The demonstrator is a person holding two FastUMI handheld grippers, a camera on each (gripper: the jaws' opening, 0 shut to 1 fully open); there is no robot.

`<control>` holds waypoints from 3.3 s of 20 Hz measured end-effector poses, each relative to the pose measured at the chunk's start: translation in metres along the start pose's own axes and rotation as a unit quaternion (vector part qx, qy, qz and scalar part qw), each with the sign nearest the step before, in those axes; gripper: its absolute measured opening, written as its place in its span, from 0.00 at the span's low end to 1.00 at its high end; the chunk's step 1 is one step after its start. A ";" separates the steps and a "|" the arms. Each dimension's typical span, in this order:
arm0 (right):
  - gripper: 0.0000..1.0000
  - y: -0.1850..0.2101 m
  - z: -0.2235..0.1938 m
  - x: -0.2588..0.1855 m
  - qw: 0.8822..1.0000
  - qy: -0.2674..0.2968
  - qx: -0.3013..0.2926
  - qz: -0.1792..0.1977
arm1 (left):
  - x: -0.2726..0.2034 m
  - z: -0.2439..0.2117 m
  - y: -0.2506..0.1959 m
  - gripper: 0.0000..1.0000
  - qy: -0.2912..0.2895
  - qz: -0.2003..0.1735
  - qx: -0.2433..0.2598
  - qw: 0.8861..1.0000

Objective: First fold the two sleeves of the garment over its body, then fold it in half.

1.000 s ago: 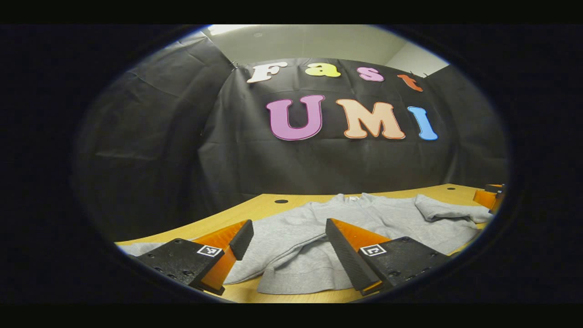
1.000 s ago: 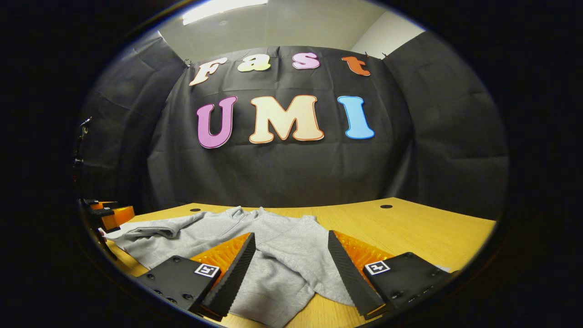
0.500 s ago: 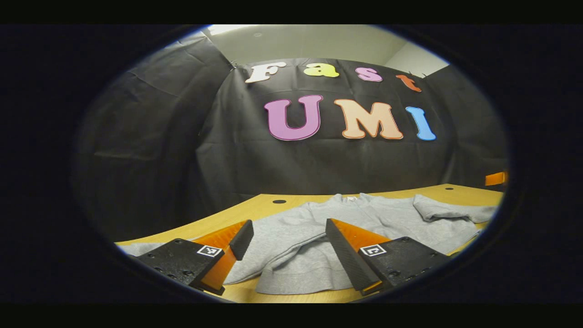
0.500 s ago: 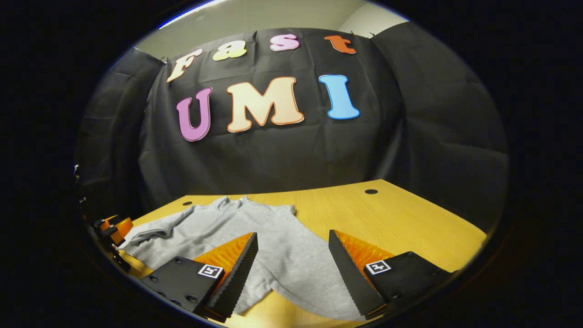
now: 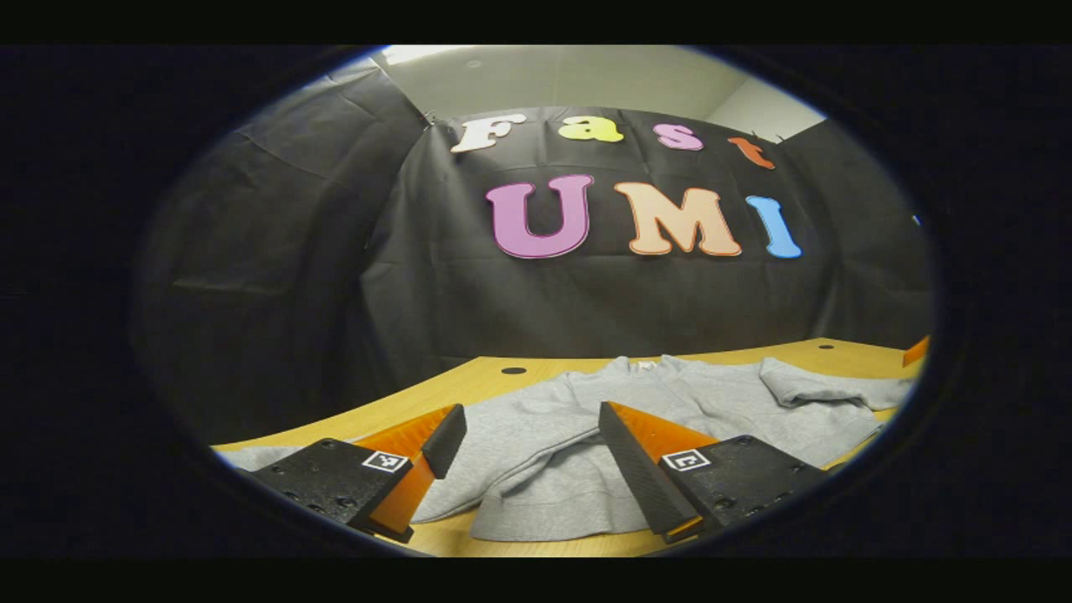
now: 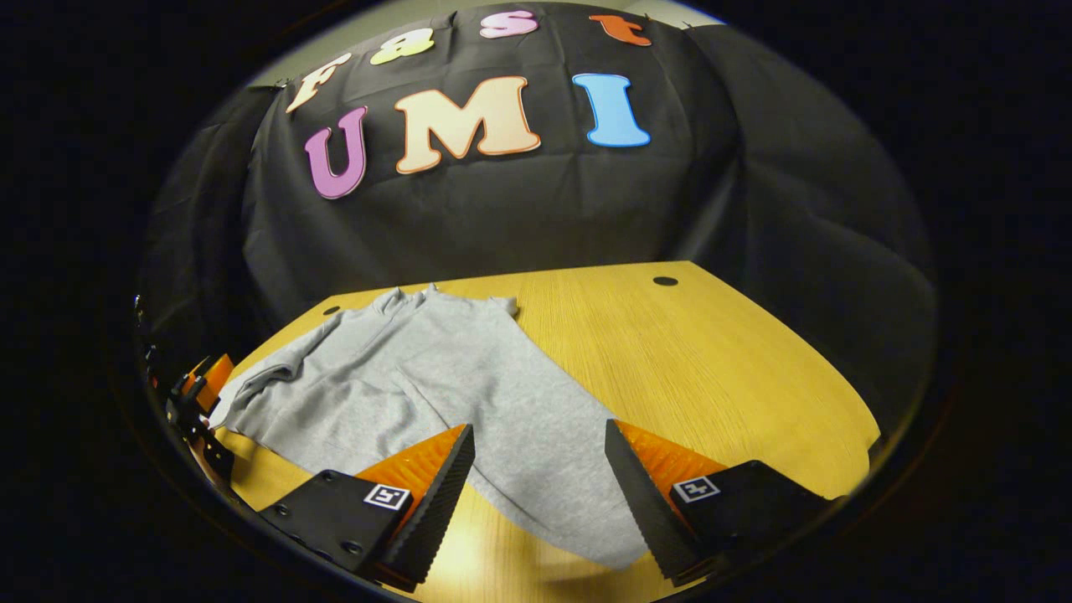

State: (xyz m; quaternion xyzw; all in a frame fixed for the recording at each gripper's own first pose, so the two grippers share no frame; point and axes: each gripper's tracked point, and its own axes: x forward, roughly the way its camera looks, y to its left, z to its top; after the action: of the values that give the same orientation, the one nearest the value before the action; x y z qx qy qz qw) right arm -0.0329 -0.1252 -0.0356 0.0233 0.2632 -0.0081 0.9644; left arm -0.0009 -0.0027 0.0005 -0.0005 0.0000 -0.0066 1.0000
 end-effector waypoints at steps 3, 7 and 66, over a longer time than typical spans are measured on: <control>0.98 -0.015 -0.026 0.000 0.999 0.048 -0.007 -0.015 | 0.000 0.001 0.000 0.93 0.000 0.000 0.000 1.000; 0.98 -0.039 -0.052 -0.007 0.995 0.092 0.000 -0.040 | -0.001 0.000 0.000 0.94 0.000 0.000 0.000 1.000; 0.02 0.286 0.150 0.118 0.980 -0.008 -0.074 0.187 | -0.005 0.000 -0.002 0.93 0.001 0.003 -0.001 1.000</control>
State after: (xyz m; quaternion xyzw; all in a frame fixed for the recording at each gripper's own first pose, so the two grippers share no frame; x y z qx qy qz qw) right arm 0.1525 0.1525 0.0456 0.0009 0.2466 0.1916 0.9500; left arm -0.0057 -0.0044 0.0001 -0.0013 0.0010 -0.0038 1.0000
